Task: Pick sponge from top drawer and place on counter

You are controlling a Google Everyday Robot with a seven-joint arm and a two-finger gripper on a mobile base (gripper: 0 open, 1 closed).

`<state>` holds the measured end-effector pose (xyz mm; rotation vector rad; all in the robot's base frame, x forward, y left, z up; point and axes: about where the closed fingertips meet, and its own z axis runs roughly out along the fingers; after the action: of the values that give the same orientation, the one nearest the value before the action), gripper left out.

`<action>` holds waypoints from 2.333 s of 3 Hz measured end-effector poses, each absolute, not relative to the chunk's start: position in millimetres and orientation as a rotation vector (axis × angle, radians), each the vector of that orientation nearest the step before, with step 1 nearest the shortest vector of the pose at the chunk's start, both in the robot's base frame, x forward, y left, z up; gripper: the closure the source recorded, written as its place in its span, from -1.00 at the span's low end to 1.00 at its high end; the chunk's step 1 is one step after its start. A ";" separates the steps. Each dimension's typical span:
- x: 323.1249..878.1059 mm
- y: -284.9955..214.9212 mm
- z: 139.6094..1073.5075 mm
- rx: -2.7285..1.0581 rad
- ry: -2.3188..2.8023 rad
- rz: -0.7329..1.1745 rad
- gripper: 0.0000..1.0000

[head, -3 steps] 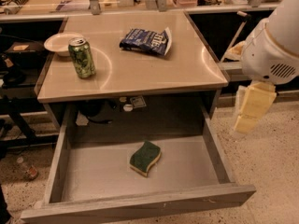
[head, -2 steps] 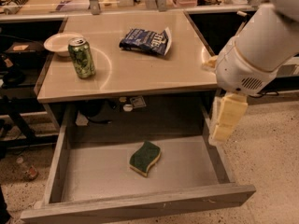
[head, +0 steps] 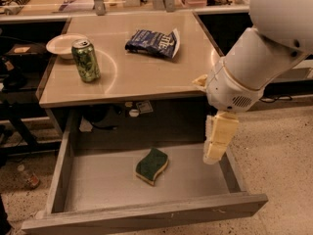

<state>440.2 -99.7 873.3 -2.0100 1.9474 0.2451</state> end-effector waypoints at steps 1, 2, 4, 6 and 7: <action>435.9 -90.0 857.9 -2.027 1.907 0.308 -1.00; 441.6 -42.7 812.1 -2.059 1.739 0.429 -1.00; 466.0 11.9 776.0 -2.055 1.557 0.533 -1.00; 466.4 14.2 754.8 -2.105 1.615 0.471 -1.00; 473.1 6.5 722.6 -2.157 1.674 0.400 -1.00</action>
Offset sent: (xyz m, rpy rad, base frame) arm 0.0053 0.0908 -0.0979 0.2428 -0.0059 0.2171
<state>473.1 6.5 722.6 -2.1567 1.6737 0.3996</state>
